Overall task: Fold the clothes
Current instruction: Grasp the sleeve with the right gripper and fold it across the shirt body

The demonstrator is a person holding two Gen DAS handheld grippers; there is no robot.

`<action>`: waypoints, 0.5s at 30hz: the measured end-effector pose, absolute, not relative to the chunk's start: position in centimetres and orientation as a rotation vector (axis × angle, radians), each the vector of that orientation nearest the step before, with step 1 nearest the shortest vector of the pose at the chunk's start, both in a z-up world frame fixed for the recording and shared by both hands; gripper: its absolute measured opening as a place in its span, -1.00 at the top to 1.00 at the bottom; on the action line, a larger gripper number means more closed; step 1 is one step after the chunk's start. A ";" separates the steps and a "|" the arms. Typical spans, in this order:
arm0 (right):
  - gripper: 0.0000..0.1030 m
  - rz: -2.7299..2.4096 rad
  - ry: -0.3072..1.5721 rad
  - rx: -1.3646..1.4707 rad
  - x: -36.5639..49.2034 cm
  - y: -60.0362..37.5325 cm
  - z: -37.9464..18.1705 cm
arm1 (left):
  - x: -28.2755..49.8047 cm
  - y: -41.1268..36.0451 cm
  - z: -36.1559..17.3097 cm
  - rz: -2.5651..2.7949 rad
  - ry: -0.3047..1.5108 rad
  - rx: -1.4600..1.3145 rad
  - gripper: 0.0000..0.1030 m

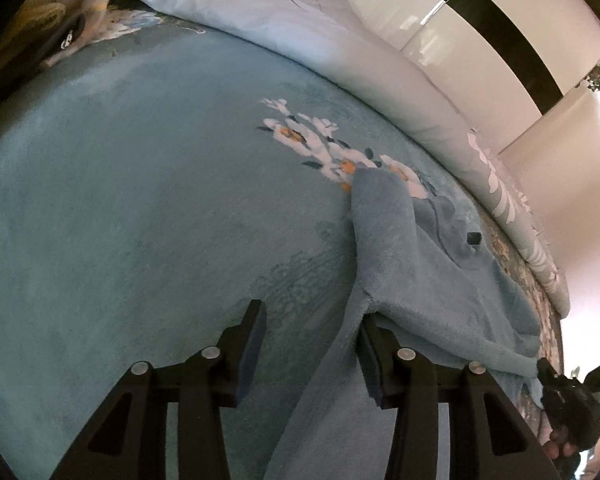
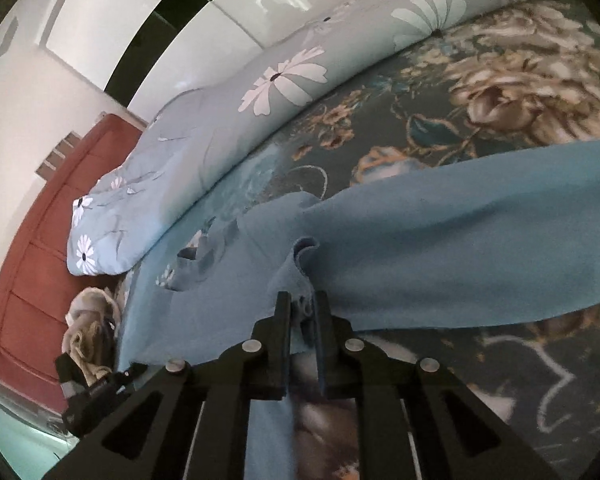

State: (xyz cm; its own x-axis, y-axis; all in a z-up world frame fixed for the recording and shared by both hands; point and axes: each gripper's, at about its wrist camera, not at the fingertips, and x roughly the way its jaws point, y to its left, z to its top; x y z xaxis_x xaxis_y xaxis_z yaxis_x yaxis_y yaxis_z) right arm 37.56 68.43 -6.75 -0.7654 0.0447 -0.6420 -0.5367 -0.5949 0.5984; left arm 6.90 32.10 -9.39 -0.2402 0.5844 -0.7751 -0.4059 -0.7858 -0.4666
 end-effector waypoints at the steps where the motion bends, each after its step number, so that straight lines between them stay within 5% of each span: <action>1: 0.62 2.394 1.172 -0.850 37.4 68.6 -6.7 | 6.9 32.1 -9.4 2.061 -0.220 -1.393 0.07; 3: 0.17 2.384 1.158 -0.857 37.1 68.9 -6.8 | 6.9 32.2 -9.4 2.059 -0.213 -1.393 0.07; 11: 0.09 2.377 1.216 -0.933 34.8 70.4 -8.2 | 7.0 31.9 -9.5 2.042 -0.198 -1.388 0.07; 13: 0.23 2.376 1.218 -0.940 34.5 70.3 -8.1 | 6.9 32.0 -9.5 2.040 -0.198 -1.388 0.06; 14: 0.76 2.389 1.228 -0.943 34.4 70.3 -7.9 | 6.8 31.9 -9.5 2.039 -0.201 -1.388 0.06; 15: 0.91 2.397 1.214 -0.960 34.1 70.1 -7.6 | 6.8 31.9 -9.6 2.037 -0.204 -1.388 0.06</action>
State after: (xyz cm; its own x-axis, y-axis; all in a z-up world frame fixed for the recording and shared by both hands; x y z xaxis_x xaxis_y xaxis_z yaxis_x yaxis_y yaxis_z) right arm 34.09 70.07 -7.59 -0.7371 -0.0419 -0.6744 -0.5190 -0.6041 0.6048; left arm 6.79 31.91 -9.56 -0.2229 0.5929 -0.7738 -0.4278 -0.7728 -0.4688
